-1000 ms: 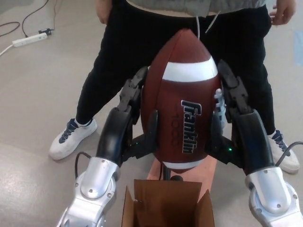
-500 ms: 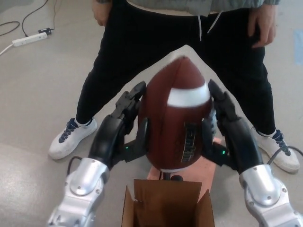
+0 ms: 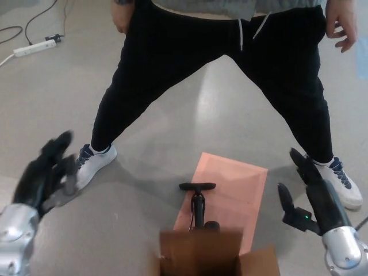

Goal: Use both hands to pick up a football from a person and place it into a container beneath

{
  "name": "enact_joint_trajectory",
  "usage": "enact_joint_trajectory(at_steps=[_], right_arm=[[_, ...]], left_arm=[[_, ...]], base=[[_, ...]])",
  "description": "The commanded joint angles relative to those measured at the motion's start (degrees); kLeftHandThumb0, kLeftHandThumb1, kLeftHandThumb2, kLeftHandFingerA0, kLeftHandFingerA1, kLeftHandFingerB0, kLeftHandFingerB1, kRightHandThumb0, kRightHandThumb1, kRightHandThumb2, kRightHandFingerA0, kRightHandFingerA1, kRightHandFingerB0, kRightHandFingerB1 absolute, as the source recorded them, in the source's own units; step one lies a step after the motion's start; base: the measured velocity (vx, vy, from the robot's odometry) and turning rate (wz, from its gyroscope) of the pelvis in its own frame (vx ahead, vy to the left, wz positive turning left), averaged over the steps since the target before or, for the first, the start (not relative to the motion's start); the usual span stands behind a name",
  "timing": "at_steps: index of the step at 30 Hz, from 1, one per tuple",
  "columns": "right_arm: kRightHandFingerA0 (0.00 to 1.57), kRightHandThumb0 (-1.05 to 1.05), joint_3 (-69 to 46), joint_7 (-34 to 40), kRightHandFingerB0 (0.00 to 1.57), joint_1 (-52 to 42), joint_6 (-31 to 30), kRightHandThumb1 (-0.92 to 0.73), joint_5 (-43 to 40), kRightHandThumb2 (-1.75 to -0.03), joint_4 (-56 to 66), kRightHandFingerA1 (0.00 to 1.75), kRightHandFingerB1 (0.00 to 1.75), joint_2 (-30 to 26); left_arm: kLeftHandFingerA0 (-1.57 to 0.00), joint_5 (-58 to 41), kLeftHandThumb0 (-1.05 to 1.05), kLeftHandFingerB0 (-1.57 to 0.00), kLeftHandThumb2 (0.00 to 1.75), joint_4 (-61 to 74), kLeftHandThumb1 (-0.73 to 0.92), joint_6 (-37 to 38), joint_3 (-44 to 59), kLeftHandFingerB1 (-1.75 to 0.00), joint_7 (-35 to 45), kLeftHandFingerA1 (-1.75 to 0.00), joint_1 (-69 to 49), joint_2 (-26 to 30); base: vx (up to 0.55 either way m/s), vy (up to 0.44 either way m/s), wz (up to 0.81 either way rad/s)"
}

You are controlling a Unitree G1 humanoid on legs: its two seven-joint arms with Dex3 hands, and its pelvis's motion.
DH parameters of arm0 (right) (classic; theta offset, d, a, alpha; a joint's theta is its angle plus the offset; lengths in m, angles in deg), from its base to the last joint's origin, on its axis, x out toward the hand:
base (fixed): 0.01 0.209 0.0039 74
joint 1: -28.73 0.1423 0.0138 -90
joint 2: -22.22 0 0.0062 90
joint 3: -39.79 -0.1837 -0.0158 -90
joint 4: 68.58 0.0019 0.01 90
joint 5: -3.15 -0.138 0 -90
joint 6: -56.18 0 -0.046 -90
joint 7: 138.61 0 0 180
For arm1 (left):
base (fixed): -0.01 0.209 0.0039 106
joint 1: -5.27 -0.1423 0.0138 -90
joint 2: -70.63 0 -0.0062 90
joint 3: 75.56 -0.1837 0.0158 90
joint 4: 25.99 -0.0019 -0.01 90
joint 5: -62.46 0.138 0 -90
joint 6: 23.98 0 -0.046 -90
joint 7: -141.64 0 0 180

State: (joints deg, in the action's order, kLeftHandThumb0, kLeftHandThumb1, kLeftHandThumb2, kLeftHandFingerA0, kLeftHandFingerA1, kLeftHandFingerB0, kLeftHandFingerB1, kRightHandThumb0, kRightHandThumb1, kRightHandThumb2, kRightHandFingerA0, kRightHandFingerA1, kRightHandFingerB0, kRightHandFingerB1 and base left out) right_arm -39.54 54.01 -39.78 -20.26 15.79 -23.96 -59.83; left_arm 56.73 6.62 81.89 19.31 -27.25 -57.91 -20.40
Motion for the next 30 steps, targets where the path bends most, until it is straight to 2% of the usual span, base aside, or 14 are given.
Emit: enact_joint_trajectory(at_steps=[1, 2, 3, 4, 5, 11, 14, 20, 23, 30], right_arm=[[0.0, -0.72, 0.07, 8.0, 0.05, 4.33, 7.46, -0.77, 4.47, -1.06, -10.62, 0.26, 0.23, -1.93], [0.05, -0.66, -0.03, 8.23, 0.05, 5.02, 7.86, -0.91, 4.41, -0.67, -11.88, 0.25, 0.23, -1.89], [0.05, -0.66, -0.11, 8.45, 0.05, 5.59, 8.3, -0.91, 4.39, -0.67, -12.91, 0.25, 0.23, -1.91], [0.01, -0.75, -0.17, 8.33, 0.06, 6.1, 8.51, -0.77, 4.32, -1.07, -14.52, 0.26, 0.23, -1.88], [0.06, -0.8, -0.04, 8.49, 0.07, 6.73, 8.45, -0.79, 4.47, -1.05, -15.78, 0.23, 0.2, -1.64], [0.06, -0.77, -0.58, 7.85, 0.07, 8.81, 6.88, -0.77, 4.2, -1.03, -21.37, 0.24, 0.21, -1.77], [0.06, -0.77, -3.62, 4.23, 0.06, 9.76, 4.62, -0.79, 1.16, -1.05, -24.29, 0.24, 0.19, -1.81], [0.06, -0.75, -7.38, 1.82, 0.06, 10.54, 1.08, -0.8, -0.24, -1.08, -28.35, 0.28, 0.23, -2.32], [0.08, -0.77, -9.66, 0.56, 0.08, 10.44, -0.81, -0.79, -1.2, -1.06, -29.63, 0.35, 0.24, -2.96], [0.08, -0.76, -12.19, -1.3, 0.07, 11.09, -4.11, -0.8, -1.51, -1.07, -30.91, 0.34, 0.23, -3.29]], left_arm=[[0.0, -1.17, -0.88, 0.0, 1.18, -10.44, 0.89, 3.83, 4.95, -0.08, -0.24, -0.1, -2.15, 5.08], [0.0, -0.7, -0.84, 0.0, 1.24, -11.37, 0.92, 3.61, 5.13, -0.1, -0.63, -0.15, -2.01, 5.6], [0.0, -0.17, -0.84, 0.0, 1.24, -11.98, 0.92, 3.34, 5.16, -0.1, -0.94, -0.15, -1.83, 5.93], [0.0, 0.31, -0.87, 0.0, 1.21, -12.83, 0.92, 4.06, 5.61, -0.08, -1.5, -0.15, -2.13, 7.15], [0.0, 0.35, -0.87, 0.0, 1.21, -13.31, 0.92, 3.91, 6.03, -0.08, -1.65, -0.13, -1.84, 7.9], [0.0, -1.45, -0.91, 0.0, 1.21, -15.2, 0.91, 1.5, 9.92, -0.06, -0.53, -0.09, 0.7, 8.95], [0.0, -0.5, -0.88, 0.0, 1.19, -15.53, 0.89, 2.83, 10.41, -0.09, -0.78, -0.12, 0.62, 8.96], [-0.01, 1.63, -0.83, 0.0, 1.16, -15.79, 0.87, 3.08, 9.05, -0.13, -1.88, -0.19, 0.78, 9.36], [-0.07, 3.28, -0.85, -0.06, 1.15, -15.86, 0.87, 3.44, 7.48, -0.15, -2.96, -0.22, 1.23, 9.12], [-0.06, 5.58, -0.85, -0.06, 1.14, -16.28, 0.85, 3.19, 4.54, -0.17, -4.03, -0.21, 2.03, 10.34]], base=[[0.0, 0.0, 0.0], [0.0, 0.0, 0.0], [0.0, 0.0, 0.0], [0.0, 0.0, 0.0], [0.0, 0.0, 0.0], [0.0, 0.0, 0.0], [0.0, 0.0, 0.0], [0.0, 0.0, 0.0], [0.0, 0.0, 0.0], [0.0, 0.0, 0.0]])
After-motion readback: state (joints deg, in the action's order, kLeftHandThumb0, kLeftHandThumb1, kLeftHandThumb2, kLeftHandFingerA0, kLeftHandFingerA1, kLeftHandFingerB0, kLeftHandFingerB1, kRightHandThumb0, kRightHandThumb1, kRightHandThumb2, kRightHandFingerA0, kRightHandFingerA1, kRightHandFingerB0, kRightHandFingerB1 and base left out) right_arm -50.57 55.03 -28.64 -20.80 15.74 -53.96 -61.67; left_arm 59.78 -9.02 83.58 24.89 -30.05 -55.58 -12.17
